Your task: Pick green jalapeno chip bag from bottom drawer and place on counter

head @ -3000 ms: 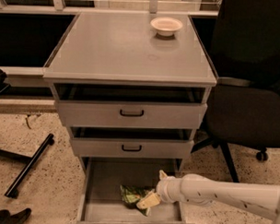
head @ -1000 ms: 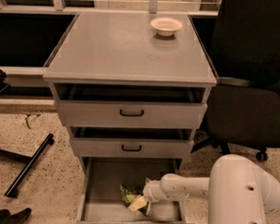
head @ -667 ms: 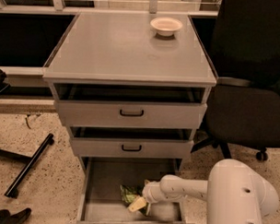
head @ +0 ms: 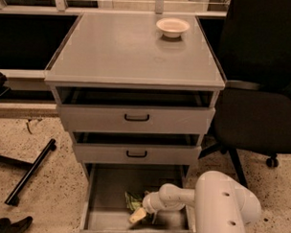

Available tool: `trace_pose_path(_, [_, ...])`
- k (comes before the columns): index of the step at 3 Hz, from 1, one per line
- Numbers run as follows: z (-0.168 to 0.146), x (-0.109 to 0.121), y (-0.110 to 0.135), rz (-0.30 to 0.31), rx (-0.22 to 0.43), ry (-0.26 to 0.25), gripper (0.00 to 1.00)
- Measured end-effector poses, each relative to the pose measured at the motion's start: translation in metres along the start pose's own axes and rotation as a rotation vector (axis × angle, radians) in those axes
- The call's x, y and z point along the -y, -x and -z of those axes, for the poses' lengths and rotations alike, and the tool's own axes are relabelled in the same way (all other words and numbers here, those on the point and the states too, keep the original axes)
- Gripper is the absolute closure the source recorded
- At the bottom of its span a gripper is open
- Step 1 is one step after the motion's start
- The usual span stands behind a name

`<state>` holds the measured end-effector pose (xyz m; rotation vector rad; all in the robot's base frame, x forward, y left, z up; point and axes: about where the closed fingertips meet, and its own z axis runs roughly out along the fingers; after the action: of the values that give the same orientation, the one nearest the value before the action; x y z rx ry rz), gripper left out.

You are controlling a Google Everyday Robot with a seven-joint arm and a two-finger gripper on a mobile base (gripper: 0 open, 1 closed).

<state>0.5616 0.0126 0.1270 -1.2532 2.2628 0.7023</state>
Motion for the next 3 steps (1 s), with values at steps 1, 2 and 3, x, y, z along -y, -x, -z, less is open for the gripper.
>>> trace_pose_path(1, [-0.003,0.005,0.0,-0.003,0.003,-0.007,0.19])
trace_pose_path(2, [-0.003,0.005,0.0,-0.003,0.003,-0.007,0.42])
trace_pose_path(3, [0.008,0.001,0.004,-0.007,0.012,-0.003,0.65])
